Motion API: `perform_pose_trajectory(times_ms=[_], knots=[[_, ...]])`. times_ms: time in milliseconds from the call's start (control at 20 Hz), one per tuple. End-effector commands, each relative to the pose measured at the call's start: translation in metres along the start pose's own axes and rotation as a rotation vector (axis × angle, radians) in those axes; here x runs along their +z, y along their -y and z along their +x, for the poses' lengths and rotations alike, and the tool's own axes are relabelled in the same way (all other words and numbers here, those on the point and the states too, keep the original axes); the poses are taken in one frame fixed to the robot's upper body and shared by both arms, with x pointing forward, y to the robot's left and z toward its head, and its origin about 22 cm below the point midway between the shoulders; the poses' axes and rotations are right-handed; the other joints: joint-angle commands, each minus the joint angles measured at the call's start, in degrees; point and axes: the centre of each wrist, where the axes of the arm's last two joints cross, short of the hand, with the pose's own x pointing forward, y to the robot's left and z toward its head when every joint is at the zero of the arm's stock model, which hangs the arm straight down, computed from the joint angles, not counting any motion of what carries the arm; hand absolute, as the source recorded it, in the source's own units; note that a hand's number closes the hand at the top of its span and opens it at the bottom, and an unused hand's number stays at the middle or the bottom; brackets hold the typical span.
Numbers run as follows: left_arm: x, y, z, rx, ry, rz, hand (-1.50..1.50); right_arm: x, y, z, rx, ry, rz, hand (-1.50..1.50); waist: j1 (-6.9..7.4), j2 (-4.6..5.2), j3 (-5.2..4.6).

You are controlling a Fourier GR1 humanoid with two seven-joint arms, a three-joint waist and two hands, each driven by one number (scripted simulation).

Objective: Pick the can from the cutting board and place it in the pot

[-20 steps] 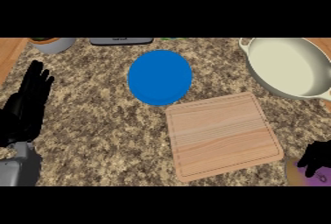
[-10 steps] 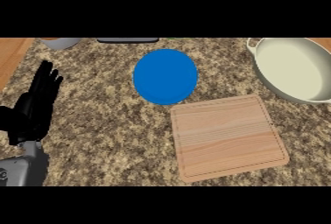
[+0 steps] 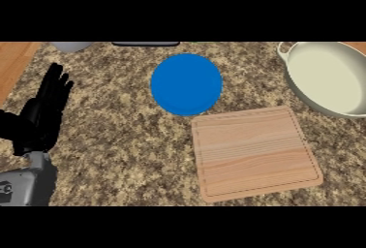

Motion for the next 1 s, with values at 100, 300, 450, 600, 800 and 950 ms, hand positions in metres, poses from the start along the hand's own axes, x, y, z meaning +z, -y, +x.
perform_pose_trajectory(times_ms=[100,300,450,600,800,950], knots=[[-0.005,0.006,-0.003,0.000,0.003,-0.015,0.00,-0.023,-0.008,-0.040,-0.077,-0.067,-0.021,1.50,0.70,0.33,0.06],[-0.004,0.013,0.010,0.018,0.027,-0.030,0.00,-0.040,-0.002,-0.028,0.254,-0.003,-0.118,1.50,1.90,0.68,0.17],[-0.002,0.011,-0.001,0.010,0.013,-0.026,0.00,-0.028,-0.023,-0.049,0.401,-0.025,-0.167,1.50,1.62,0.82,0.18],[-0.007,0.012,0.013,-0.007,0.030,-0.026,0.00,-0.044,-0.036,-0.061,0.448,-0.081,-0.165,1.50,2.87,1.07,0.22],[-0.003,0.027,0.014,0.013,0.042,-0.048,0.00,-0.057,-0.044,-0.068,0.452,-0.080,-0.152,1.50,3.07,1.21,0.25],[-0.006,0.027,0.006,0.006,0.032,-0.051,0.00,-0.049,-0.075,-0.084,0.392,-0.130,-0.100,1.50,2.95,1.43,0.27]])
